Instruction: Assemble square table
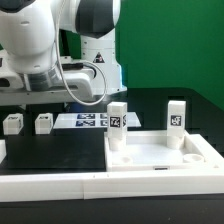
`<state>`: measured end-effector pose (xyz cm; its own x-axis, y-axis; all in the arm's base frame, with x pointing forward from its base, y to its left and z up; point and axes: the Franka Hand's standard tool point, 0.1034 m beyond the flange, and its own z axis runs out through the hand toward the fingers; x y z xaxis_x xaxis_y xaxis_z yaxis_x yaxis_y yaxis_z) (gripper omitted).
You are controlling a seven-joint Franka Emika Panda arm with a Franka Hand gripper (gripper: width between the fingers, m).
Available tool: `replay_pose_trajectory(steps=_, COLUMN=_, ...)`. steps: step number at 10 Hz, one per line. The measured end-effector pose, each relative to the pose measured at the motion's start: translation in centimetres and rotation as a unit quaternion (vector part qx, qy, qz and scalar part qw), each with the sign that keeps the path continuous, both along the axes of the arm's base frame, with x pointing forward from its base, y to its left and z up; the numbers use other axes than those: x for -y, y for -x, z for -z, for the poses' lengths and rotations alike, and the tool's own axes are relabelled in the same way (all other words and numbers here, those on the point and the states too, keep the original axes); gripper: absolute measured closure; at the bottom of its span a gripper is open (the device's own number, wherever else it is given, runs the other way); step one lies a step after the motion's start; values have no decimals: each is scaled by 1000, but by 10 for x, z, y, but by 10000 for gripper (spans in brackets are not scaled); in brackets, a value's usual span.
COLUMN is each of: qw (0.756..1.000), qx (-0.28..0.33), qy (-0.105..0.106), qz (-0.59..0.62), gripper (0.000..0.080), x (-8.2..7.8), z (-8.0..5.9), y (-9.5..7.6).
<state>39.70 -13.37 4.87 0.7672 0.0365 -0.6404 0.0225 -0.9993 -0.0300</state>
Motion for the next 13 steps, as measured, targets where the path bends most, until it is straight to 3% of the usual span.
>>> replay_pose_trajectory(steps=3, qw=999, qx=-44, qy=-2, qz=3, gripper=151, x=-1, z=2, y=7)
replay_pose_trajectory(steps=6, qw=994, qx=-111, qy=-3, qz=4, gripper=151, x=7, z=14, y=21)
replay_pose_trajectory(steps=13, qw=995, qx=-97, qy=7, qz=-1, gripper=151, x=4, z=39, y=41)
